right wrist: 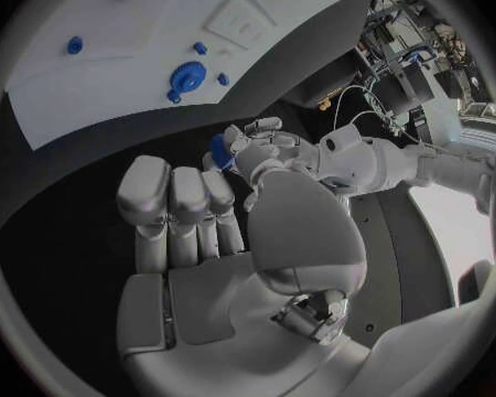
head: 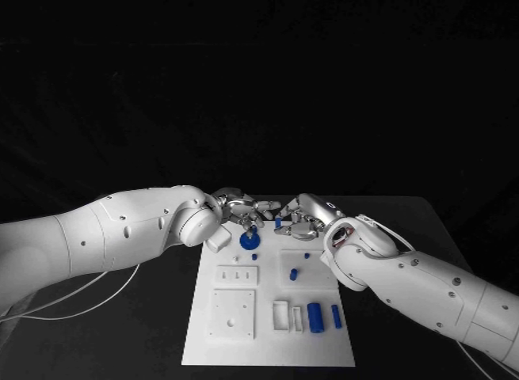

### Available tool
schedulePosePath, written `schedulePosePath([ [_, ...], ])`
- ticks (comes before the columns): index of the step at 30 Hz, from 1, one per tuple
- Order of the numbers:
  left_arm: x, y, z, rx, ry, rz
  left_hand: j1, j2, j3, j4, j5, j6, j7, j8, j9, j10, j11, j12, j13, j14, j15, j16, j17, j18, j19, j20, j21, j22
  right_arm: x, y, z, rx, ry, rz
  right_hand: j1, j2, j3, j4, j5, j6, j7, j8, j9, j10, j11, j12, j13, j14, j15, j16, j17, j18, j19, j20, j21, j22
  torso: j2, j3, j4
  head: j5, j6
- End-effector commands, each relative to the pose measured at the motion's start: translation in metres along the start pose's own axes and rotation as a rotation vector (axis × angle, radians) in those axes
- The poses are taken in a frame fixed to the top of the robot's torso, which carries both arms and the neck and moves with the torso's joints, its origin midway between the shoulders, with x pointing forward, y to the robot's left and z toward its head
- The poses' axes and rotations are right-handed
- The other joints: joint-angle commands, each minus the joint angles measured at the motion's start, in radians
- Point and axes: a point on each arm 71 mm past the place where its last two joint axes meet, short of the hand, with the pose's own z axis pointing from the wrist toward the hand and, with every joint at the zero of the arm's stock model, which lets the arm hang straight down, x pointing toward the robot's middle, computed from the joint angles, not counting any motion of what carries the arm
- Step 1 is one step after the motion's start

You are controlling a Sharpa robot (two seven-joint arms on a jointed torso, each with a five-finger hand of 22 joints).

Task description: Assemble the parts on the task board

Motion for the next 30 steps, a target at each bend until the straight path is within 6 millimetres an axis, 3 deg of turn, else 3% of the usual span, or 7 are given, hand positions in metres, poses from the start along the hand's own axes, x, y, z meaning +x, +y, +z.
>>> schedulePosePath([
  [1,0.0031,-0.0003,0.0010,-0.014,0.010,0.080,0.005,0.005,0.000,-0.006,-0.005,0.005,0.002,-0.003,0.001,-0.006,0.000,0.004,-0.001,-0.008,-0.001,0.003,-0.002,0.008,-0.005,0.001,-0.006,0.001,0.0015,0.0015,0.0002,0.010,0.016,-0.021,-0.001,-0.006,0.005,0.002,-0.003,0.020,-0.014,0.003,0.001,0.001,-0.006,0.000,0.000,-0.002,-0.005,-0.007,-0.001,-0.006,0.006,-0.006,-0.005,0.120,-0.001,-0.0007,0.0004,-0.003,-0.002],
  [13,0.0067,-0.0005,0.0017,-0.036,-0.008,0.206,0.012,0.001,0.000,-0.014,-0.017,0.011,0.002,-0.016,0.001,-0.003,0.001,-0.003,-0.006,-0.006,0.000,0.000,-0.011,0.009,-0.003,0.002,-0.010,0.005,0.0032,0.0045,0.0011,0.012,0.026,-0.024,-0.003,-0.007,0.008,0.005,0.005,0.020,-0.014,0.003,0.001,0.001,-0.006,0.001,0.001,-0.002,-0.005,-0.007,-0.001,-0.006,0.007,-0.006,-0.003,0.120,-0.001,-0.0023,0.0001,-0.005,-0.004],
  [30,0.0124,-0.0024,0.0036,-0.047,0.005,0.208,0.024,0.027,-0.010,-0.051,-0.015,0.018,0.003,-0.031,0.002,0.000,0.000,-0.008,-0.008,-0.006,-0.001,0.003,-0.018,0.008,-0.001,0.001,-0.018,0.012,0.0084,0.0091,0.0019,0.008,0.051,-0.027,-0.003,-0.008,0.009,0.006,0.009,0.020,-0.014,0.003,0.001,0.001,-0.007,0.001,0.001,-0.002,-0.005,-0.007,-0.001,-0.007,0.007,-0.006,-0.001,0.121,-0.001,-0.0018,-0.0003,-0.006,-0.003],
])
